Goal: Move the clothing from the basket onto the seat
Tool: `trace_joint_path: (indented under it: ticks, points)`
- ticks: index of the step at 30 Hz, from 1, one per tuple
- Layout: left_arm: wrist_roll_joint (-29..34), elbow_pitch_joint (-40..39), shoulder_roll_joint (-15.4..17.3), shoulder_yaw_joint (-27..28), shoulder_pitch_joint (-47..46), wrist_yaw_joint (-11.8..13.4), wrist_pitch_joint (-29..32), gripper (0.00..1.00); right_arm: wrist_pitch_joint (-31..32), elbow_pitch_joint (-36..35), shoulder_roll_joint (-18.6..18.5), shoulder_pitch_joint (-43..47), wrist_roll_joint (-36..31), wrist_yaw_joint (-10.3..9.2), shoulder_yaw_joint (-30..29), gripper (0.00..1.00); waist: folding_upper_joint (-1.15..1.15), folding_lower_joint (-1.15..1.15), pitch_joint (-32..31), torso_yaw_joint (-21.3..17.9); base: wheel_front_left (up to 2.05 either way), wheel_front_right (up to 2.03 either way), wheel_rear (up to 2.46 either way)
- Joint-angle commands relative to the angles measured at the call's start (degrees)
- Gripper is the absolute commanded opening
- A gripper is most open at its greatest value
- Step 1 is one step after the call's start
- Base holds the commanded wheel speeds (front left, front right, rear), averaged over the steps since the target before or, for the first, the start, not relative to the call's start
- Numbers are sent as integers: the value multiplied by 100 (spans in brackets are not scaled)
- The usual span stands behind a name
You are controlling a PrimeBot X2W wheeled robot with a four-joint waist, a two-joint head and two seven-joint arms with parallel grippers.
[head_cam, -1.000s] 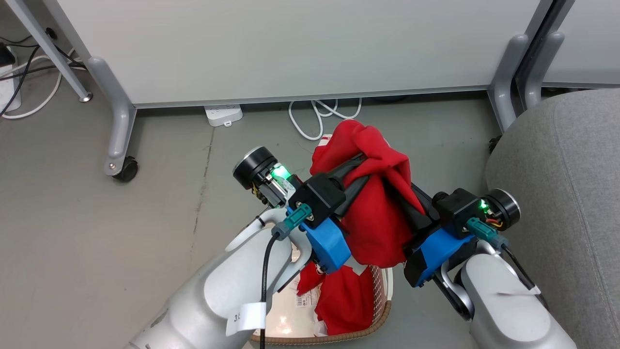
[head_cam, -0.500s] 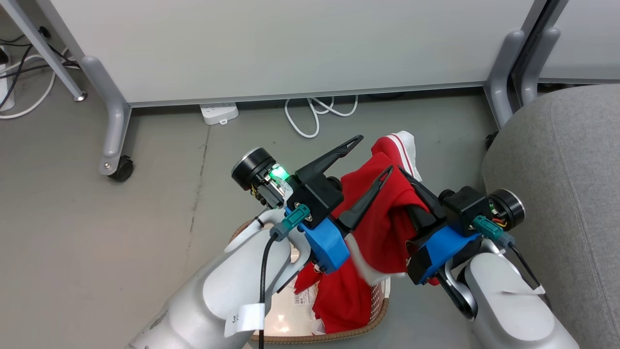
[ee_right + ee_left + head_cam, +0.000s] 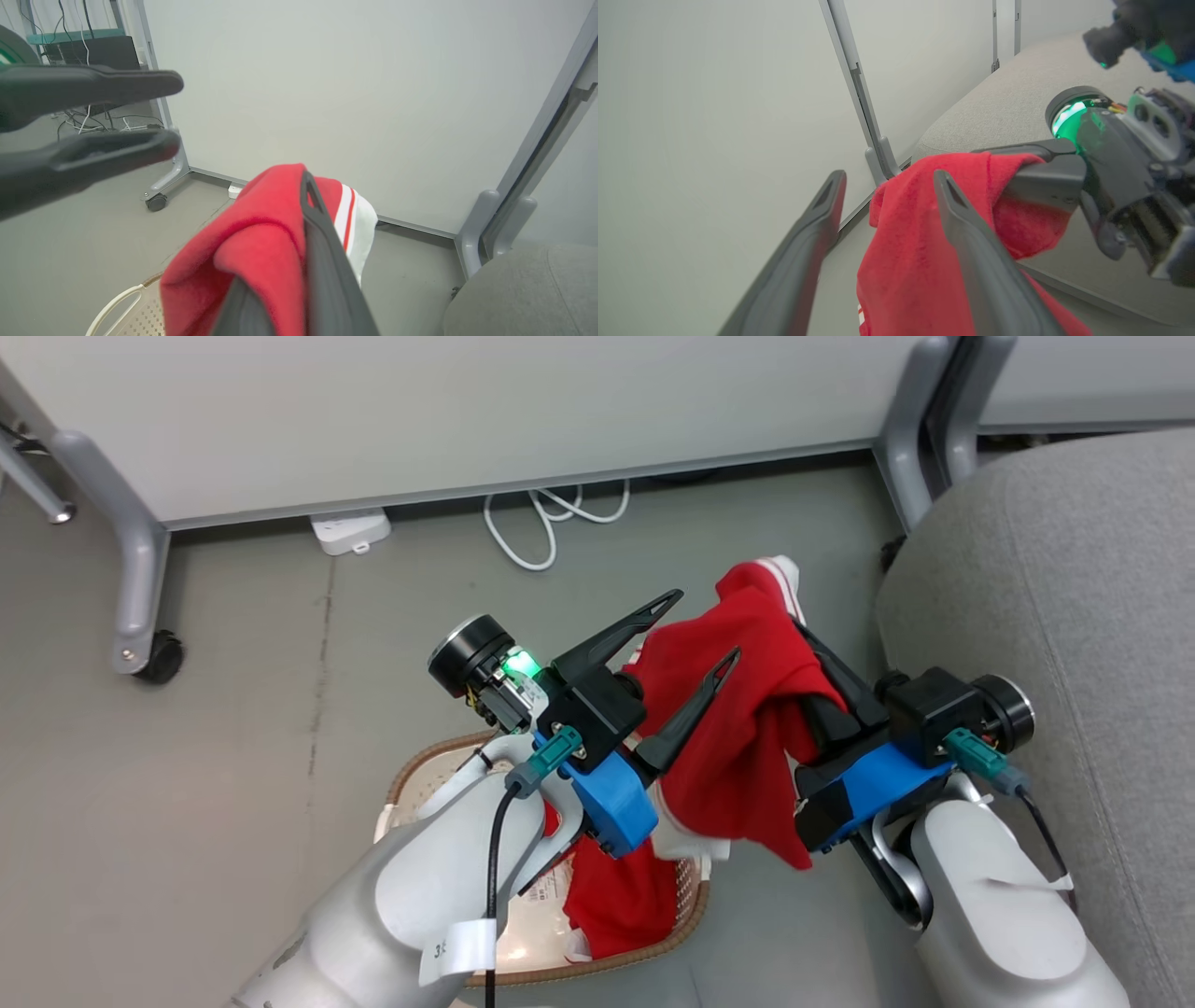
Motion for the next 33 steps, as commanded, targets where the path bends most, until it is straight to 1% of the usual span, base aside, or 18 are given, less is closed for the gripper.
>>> trace_joint_path:
  ticks: [1,6,17,33]
  points:
    - [35,-28,25,7,-4,-5,-30,100,-20,-90,26,-57,-18,1,-81,0,0,0,105,-121,0,0,0]
    - [64,-53,69,31,-22,-5,-30,100,-20,-289,59,-31,-47,1,-285,0,0,0,231,-291,0,0,0]
    - [138,-115,147,-15,-152,-5,-29,100,-21,-860,138,25,-137,1,-876,0,0,0,589,-805,0,0,0]
    - [101,-139,206,-285,-278,-5,-29,100,-20,-1578,308,654,-83,1,-1994,0,0,0,928,-1428,0,0,0]
